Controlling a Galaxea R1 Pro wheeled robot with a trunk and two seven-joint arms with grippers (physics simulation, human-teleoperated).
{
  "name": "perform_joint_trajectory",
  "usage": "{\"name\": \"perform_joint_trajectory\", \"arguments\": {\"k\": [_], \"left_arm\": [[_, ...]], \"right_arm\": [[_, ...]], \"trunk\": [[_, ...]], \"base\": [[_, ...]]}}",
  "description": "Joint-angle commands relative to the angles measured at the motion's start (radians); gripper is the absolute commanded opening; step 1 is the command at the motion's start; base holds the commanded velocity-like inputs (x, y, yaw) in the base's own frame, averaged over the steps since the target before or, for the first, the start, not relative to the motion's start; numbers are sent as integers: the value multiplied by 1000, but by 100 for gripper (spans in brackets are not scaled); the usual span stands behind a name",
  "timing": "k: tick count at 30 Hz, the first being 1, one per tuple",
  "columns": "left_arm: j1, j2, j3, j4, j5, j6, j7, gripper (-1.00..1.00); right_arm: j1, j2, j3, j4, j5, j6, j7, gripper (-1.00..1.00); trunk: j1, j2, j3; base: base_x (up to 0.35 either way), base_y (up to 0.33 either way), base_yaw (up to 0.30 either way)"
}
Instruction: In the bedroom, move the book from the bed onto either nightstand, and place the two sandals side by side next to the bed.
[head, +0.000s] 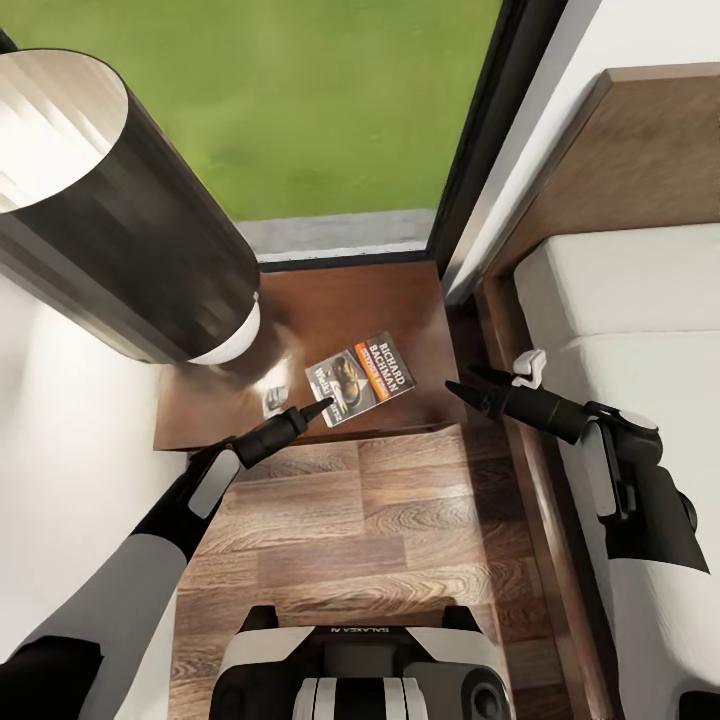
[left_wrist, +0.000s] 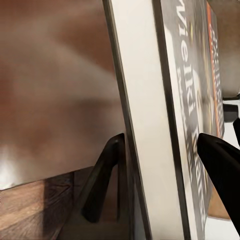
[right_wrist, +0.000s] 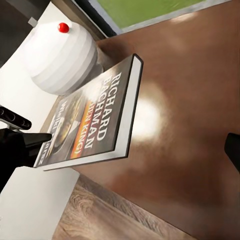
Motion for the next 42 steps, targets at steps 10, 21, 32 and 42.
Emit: {"name": "perform_joint_trajectory", "arguments": {"k": [10,21,32,42], "left_arm": [[3,2,5,10,51,11,16,-100],[3,2,6,9,106,11,117,-100],[3,0,6,8,115,11,202,-100],[3,-2,8,-1,147,11,266,-100]], "right_arm": [[0,0,-1,0,-6,8,1,100],[0,0,-1,0,-6,6,1,100],[1,0,-1,2,-6,6,1,100],[1,0,-2,2,-6,6,1,100]], "trunk": [[0,0,0],[0,0,0],[0,0,0],[0,0,0]], "base": [[0,0,0],[0,0,0],[0,0,0],[0,0,0]]}}
